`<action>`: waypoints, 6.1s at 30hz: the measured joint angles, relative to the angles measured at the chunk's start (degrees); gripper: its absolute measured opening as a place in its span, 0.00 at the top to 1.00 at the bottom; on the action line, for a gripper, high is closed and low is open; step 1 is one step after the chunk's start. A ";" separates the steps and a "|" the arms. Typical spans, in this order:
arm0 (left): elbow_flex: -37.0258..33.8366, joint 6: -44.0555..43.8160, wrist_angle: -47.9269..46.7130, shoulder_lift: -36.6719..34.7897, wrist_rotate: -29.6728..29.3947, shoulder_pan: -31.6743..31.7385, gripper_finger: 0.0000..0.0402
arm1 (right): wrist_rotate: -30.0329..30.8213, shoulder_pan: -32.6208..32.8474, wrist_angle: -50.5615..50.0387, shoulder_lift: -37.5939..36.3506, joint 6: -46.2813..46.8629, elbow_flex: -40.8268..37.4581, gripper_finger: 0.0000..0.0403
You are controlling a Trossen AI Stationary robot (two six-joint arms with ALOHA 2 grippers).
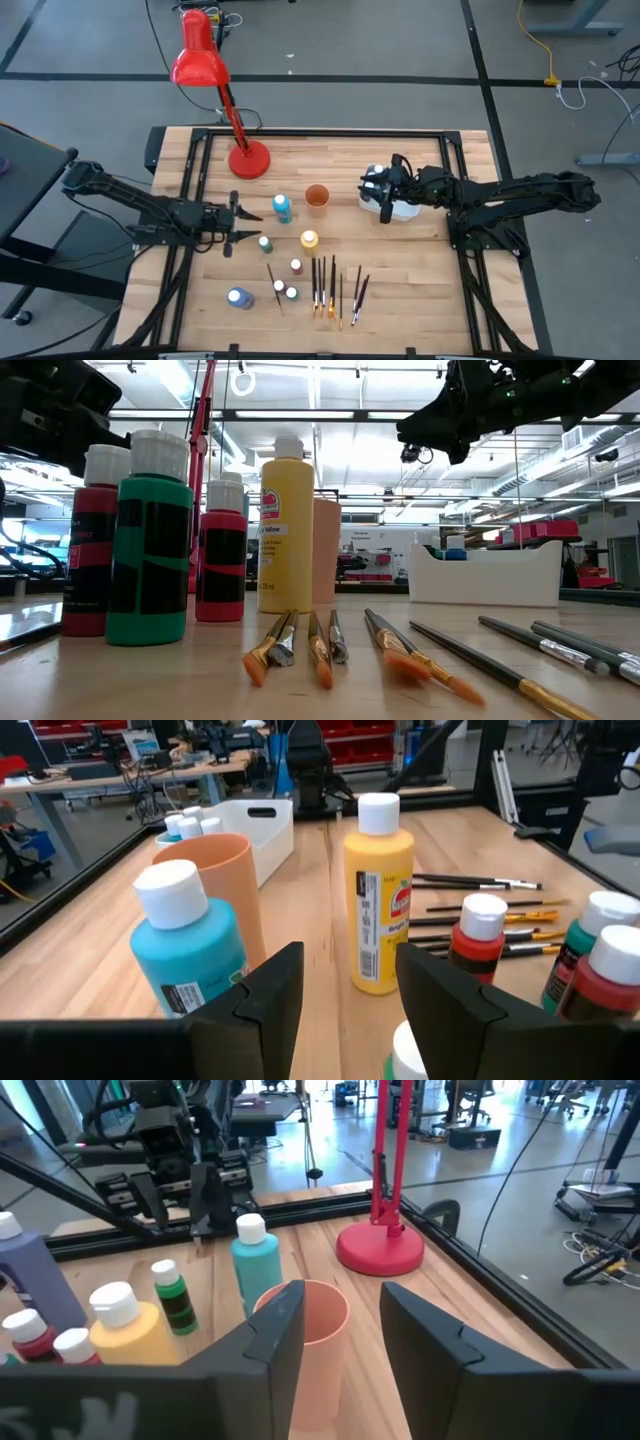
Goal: Pick & Place Paint Supplies
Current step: Put the top green paint bottle into the white bin
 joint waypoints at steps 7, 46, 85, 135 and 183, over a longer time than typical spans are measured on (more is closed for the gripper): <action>0.00 -2.12 -0.04 2.05 0.06 0.00 0.57 | 0.02 0.00 0.00 0.00 -0.02 -0.02 0.68; -0.02 -13.89 3.45 8.61 6.22 -0.02 0.57 | 0.11 0.00 0.00 0.00 -0.04 -0.04 0.68; -0.07 -1.86 16.46 18.56 7.06 -0.01 0.67 | 0.01 0.00 2.61 0.02 0.06 -0.04 0.68; 22.16 16.12 5.74 20.18 -1.62 0.09 0.68 | -21.00 6.05 -6.60 44.96 -7.47 43.82 0.49; 22.10 17.93 6.58 20.13 -7.35 0.11 0.49 | -16.66 6.25 -8.27 44.81 -10.02 43.60 0.68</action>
